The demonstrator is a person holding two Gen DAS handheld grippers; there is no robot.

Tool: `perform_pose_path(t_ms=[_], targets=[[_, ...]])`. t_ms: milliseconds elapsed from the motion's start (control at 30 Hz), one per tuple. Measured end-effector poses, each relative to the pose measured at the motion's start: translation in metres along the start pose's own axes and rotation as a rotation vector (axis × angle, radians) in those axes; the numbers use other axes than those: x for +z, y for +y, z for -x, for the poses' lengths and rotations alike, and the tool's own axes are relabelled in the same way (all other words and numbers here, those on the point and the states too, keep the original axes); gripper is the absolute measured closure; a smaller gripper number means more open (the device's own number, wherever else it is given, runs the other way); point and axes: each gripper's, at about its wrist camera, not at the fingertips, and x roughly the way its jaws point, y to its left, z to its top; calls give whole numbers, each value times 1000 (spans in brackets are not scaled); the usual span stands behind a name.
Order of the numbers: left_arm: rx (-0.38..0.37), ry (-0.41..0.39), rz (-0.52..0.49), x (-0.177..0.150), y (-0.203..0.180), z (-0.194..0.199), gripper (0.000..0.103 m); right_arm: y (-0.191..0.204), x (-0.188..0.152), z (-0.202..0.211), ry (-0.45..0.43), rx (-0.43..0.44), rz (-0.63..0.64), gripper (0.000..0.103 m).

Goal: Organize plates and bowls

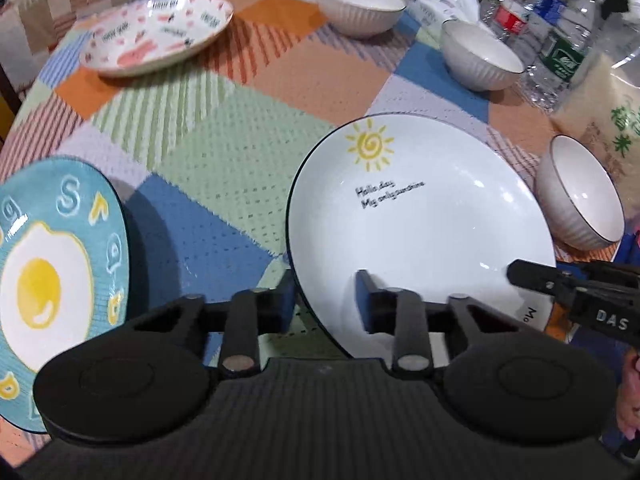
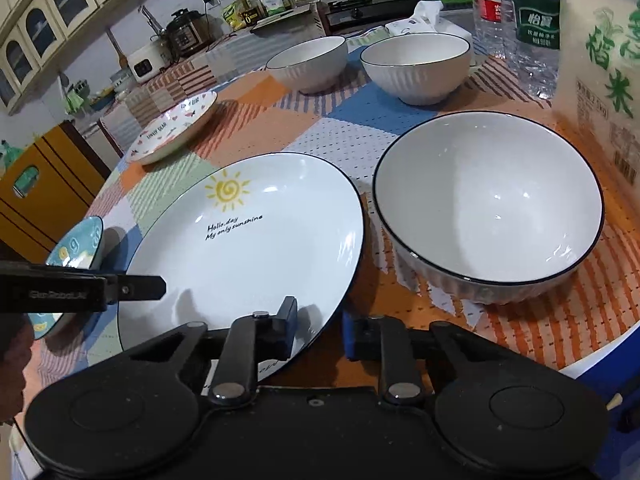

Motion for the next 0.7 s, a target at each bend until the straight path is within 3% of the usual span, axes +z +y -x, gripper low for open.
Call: perform_pose_path(t_ms=[167,267,400,700], targets=[[-15,29,83,6,7,-3,77,-2,10,-3,54,9,5,80],[-7,35,65,7,7,3,77,0,10,3,66,41,34,80],[13,5,14,5,2,18,77,4,14,8,87,62,60,80],[36,-89,64,42,20,48,77,21,58,13,64,118,116,80]])
